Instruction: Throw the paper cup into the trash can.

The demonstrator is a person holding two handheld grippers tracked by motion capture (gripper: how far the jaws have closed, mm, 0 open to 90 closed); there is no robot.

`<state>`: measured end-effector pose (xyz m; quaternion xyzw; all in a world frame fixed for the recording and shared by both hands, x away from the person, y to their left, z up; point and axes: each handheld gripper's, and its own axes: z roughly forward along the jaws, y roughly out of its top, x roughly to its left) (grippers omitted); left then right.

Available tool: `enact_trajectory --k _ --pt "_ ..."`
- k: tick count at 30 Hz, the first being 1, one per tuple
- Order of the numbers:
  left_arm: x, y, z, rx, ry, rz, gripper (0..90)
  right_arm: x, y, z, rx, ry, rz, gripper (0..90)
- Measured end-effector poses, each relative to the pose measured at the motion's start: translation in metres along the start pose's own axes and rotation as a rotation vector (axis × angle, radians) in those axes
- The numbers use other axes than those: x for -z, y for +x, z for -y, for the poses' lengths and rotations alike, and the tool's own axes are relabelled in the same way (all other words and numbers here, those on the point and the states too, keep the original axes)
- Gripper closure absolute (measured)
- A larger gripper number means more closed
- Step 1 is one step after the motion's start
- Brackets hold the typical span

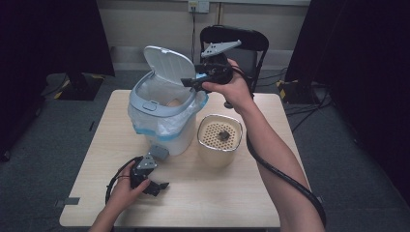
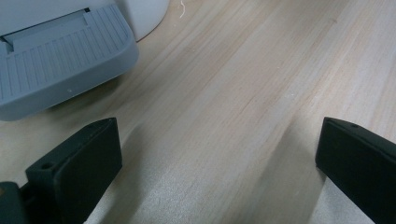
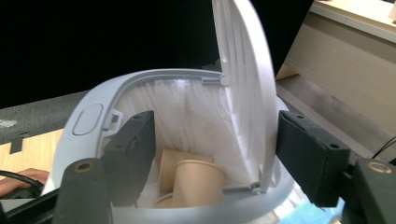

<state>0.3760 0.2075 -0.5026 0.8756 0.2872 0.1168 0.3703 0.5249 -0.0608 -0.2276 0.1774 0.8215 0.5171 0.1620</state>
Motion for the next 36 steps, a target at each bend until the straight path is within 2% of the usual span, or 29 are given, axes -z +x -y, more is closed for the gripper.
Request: enact_trajectory --k 7,14,27,36 --pt "0.0 0.0 0.0 0.0 0.0 0.0 0.0 -0.007 0.008 0.003 0.014 0.016 -0.036 28.6" --pt "0.0 0.0 0.0 -0.007 0.001 -0.004 0.0 -0.012 0.009 0.008 -0.002 0.015 -0.058 25.6" --pt "0.0 0.0 0.0 -0.009 0.0 -0.005 0.0 -0.012 0.01 0.015 -0.008 0.013 -0.064 23.5" --pt "0.0 0.0 0.0 -0.007 -0.001 -0.005 0.0 -0.012 0.013 0.015 -0.001 0.03 -0.076 21.5"
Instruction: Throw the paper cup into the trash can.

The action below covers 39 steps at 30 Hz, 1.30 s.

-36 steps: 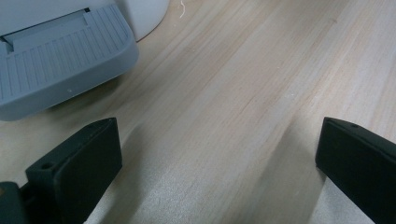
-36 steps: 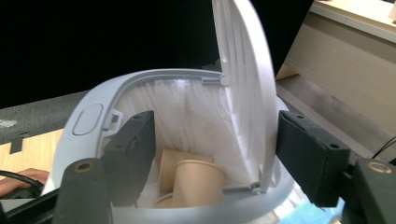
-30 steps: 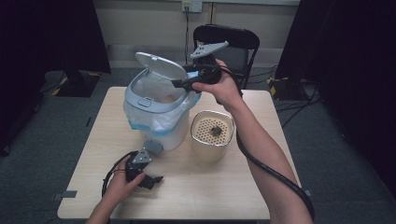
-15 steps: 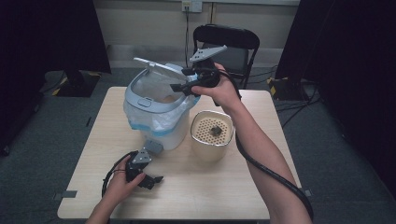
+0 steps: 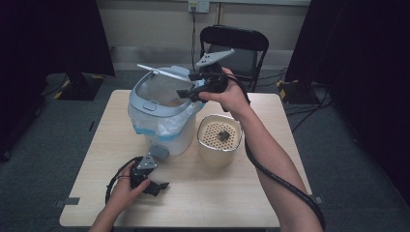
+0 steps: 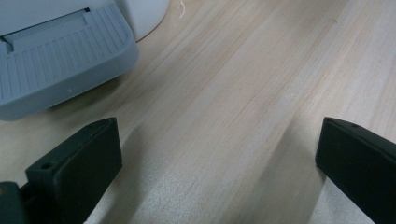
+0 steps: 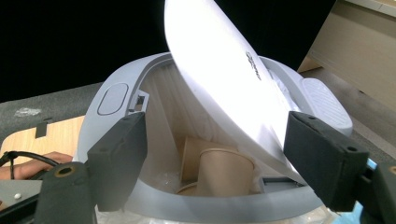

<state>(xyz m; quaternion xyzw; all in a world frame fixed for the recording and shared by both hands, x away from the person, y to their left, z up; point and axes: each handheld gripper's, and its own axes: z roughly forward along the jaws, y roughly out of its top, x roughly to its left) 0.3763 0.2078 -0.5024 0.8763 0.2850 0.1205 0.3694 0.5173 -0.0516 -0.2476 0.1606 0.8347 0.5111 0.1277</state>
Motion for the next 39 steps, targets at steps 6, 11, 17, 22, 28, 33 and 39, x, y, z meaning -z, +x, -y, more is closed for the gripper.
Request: enact_trajectory --k 6,11,17,22,28,33,39 --pt "0.0 0.0 0.0 0.0 0.0 0.0 0.0 0.0 0.004 -0.002 0.008 -0.002 -0.012 20.9" --pt "0.0 0.0 0.0 0.0 0.0 0.0 0.0 -0.002 0.008 -0.005 0.02 0.003 -0.024 21.0" --pt "0.0 0.0 0.0 0.0 0.0 0.0 0.0 -0.006 0.012 -0.005 0.026 0.017 -0.039 21.2" --pt "0.0 0.0 0.0 -0.002 0.001 0.0 0.0 -0.006 0.013 -0.005 0.021 0.02 -0.043 21.1" --pt "0.0 0.0 0.0 0.0 0.0 0.0 0.0 -0.008 0.014 -0.002 0.018 0.035 -0.063 21.1" --pt "0.0 0.0 0.0 -0.002 0.001 0.0 0.0 -0.008 0.014 -0.001 0.011 0.031 -0.066 21.1" --pt "0.0 0.0 0.0 -0.001 0.001 0.0 0.0 -0.007 0.016 -0.002 0.006 0.038 -0.068 21.3"
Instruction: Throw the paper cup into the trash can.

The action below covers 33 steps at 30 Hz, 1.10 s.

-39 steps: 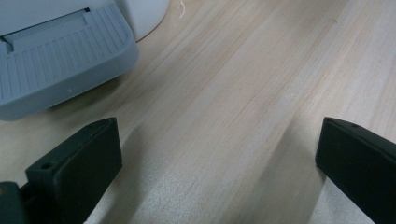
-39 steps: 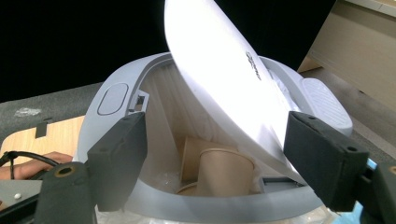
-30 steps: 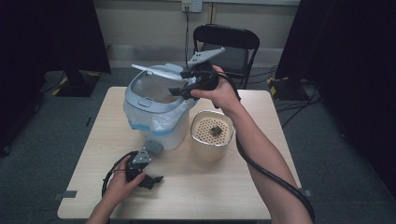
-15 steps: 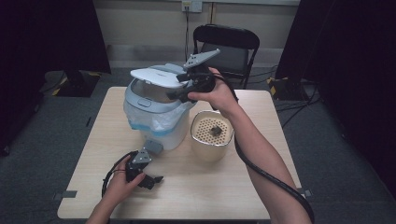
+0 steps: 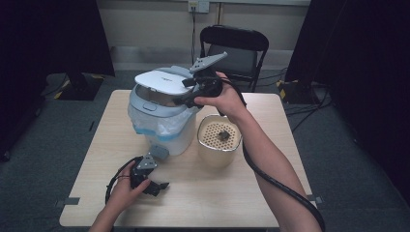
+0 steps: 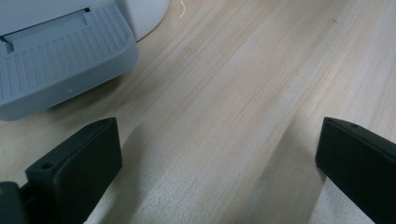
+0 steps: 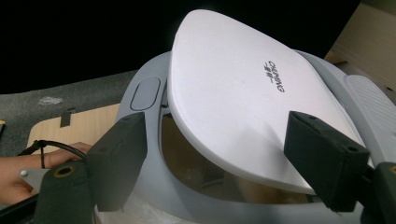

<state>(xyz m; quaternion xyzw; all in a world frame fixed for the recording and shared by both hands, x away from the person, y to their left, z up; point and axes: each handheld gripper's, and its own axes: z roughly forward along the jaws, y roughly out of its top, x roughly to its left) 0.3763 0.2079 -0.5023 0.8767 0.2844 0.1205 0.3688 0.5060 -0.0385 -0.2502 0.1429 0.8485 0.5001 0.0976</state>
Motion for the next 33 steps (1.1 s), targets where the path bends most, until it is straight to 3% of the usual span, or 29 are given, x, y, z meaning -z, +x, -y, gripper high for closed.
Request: enact_trajectory --k 19,30,33 --pt "0.0 0.0 0.0 -0.001 0.001 0.0 0.0 0.0 0.009 -0.001 0.047 0.034 0.015 21.8" --pt "0.0 0.0 0.0 0.001 -0.001 0.0 0.0 -0.001 0.015 0.0 0.044 0.037 -0.003 22.5" --pt "0.0 0.0 0.0 0.001 -0.001 0.0 0.0 -0.001 0.016 0.001 0.045 0.041 -0.022 26.4"
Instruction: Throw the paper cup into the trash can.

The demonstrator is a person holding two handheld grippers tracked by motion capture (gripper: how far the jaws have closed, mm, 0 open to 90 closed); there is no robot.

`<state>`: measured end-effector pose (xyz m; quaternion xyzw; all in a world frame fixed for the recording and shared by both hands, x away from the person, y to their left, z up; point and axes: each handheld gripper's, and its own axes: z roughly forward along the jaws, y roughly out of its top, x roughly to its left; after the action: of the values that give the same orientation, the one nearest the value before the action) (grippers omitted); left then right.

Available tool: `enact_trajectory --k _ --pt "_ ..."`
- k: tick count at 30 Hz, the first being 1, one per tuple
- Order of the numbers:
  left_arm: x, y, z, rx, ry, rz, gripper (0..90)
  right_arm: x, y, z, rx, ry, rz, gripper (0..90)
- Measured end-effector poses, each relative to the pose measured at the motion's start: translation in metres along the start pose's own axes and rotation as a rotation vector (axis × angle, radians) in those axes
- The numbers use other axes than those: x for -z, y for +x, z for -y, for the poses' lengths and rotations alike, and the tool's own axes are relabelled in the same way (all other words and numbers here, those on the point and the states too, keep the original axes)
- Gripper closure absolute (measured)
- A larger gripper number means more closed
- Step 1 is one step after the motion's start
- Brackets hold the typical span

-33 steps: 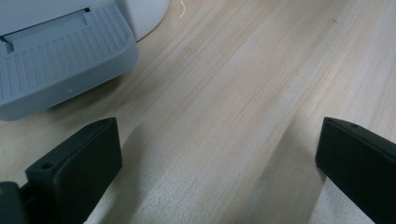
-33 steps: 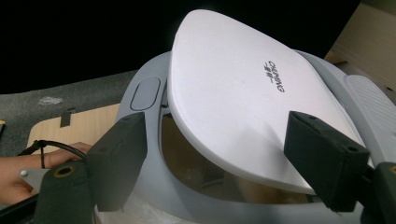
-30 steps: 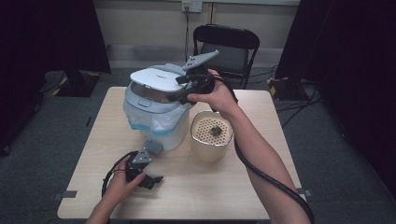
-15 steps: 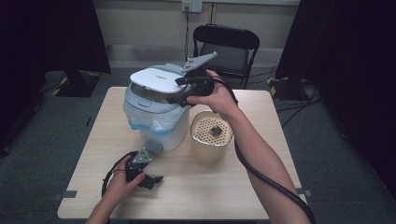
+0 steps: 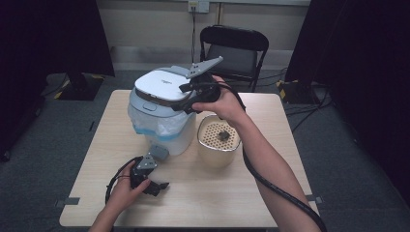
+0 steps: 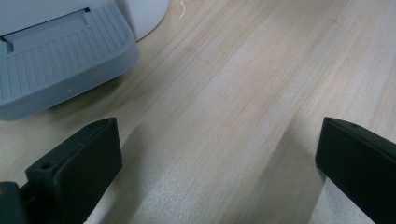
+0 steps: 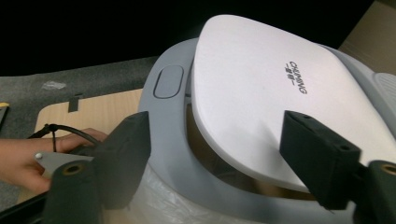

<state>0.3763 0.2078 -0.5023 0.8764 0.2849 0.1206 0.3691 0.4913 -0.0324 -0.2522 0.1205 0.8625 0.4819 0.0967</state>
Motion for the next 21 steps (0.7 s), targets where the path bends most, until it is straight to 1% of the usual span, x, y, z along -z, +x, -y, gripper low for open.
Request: enact_trajectory --k 2,4,7,8,10,12,17,19,20,21 --pt "0.0 0.0 0.0 0.0 0.0 0.0 0.0 -0.001 0.0 0.0 0.0 0.005 -0.009 27.4" --pt "0.0 0.0 0.0 0.0 0.0 0.0 0.0 -0.001 0.0 0.0 -0.002 0.006 -0.007 30.2" --pt "0.0 0.0 0.0 0.0 0.0 0.0 0.0 0.0 -0.003 -0.001 -0.016 0.001 -0.01 35.9" --pt "0.0 0.0 0.0 0.0 0.0 0.0 0.0 0.0 -0.005 -0.001 -0.027 -0.004 -0.013 38.9" --pt "0.0 0.0 0.0 0.0 0.0 0.0 0.0 -0.001 -0.006 -0.001 -0.036 -0.005 -0.016 40.5" --pt "0.0 0.0 0.0 0.0 0.0 0.0 0.0 -0.002 -0.008 -0.001 -0.052 0.001 -0.02 45.4" --pt "0.0 0.0 0.0 0.001 0.001 0.001 0.0 -0.005 -0.011 -0.003 -0.063 0.011 -0.015 53.1" --pt "0.0 0.0 0.0 0.001 0.001 0.001 0.0 -0.007 -0.011 -0.004 -0.067 0.016 -0.015 54.3" --pt "0.0 -0.001 0.0 0.01 -0.001 0.006 0.0 -0.009 -0.011 -0.005 -0.071 0.023 -0.016 55.5" --pt "0.0 0.0 0.0 0.009 -0.001 0.005 0.0 -0.011 -0.011 -0.006 -0.068 0.032 -0.01 58.4"
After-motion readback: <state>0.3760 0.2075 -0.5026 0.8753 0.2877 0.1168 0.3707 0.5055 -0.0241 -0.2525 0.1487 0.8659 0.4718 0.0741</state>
